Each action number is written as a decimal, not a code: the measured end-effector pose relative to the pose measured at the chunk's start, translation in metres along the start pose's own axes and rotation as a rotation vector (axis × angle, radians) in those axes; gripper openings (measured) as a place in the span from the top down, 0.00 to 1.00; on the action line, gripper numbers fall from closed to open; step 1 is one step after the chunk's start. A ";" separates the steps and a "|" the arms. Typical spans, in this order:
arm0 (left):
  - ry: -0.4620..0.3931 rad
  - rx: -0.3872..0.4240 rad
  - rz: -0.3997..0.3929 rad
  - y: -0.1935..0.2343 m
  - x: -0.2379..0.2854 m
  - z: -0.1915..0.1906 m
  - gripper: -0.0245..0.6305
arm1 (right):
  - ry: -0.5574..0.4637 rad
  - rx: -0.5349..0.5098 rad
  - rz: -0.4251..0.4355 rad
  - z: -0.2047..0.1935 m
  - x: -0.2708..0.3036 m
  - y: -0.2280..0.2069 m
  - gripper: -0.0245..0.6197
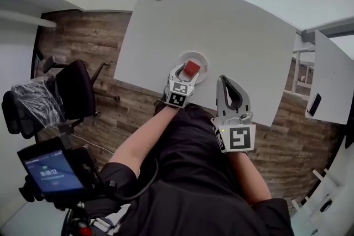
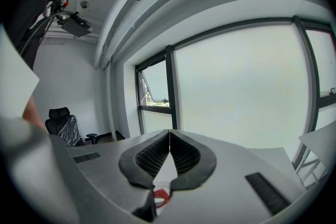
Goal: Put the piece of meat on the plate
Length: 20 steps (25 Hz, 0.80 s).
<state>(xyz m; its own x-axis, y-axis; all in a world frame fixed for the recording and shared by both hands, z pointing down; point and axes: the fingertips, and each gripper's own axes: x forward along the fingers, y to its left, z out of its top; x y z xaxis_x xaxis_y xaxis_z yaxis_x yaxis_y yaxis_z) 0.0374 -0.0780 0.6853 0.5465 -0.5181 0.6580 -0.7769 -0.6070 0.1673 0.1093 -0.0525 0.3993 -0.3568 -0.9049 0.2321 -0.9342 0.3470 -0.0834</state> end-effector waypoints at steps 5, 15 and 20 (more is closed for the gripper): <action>-0.021 -0.006 0.012 0.006 -0.025 0.000 0.57 | -0.012 -0.007 0.006 0.012 0.001 0.015 0.95; -0.126 -0.008 0.041 0.009 -0.052 0.034 0.57 | -0.032 -0.034 -0.022 0.010 0.006 0.014 0.95; -0.204 0.011 0.012 0.015 -0.103 0.064 0.57 | -0.041 -0.039 -0.045 0.032 0.008 0.046 0.95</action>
<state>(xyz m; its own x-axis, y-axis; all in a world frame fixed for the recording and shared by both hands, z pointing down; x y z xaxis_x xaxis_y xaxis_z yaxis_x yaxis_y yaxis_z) -0.0103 -0.0723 0.5728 0.5898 -0.6364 0.4971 -0.7812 -0.6056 0.1515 0.0637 -0.0513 0.3664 -0.3147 -0.9290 0.1945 -0.9488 0.3140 -0.0353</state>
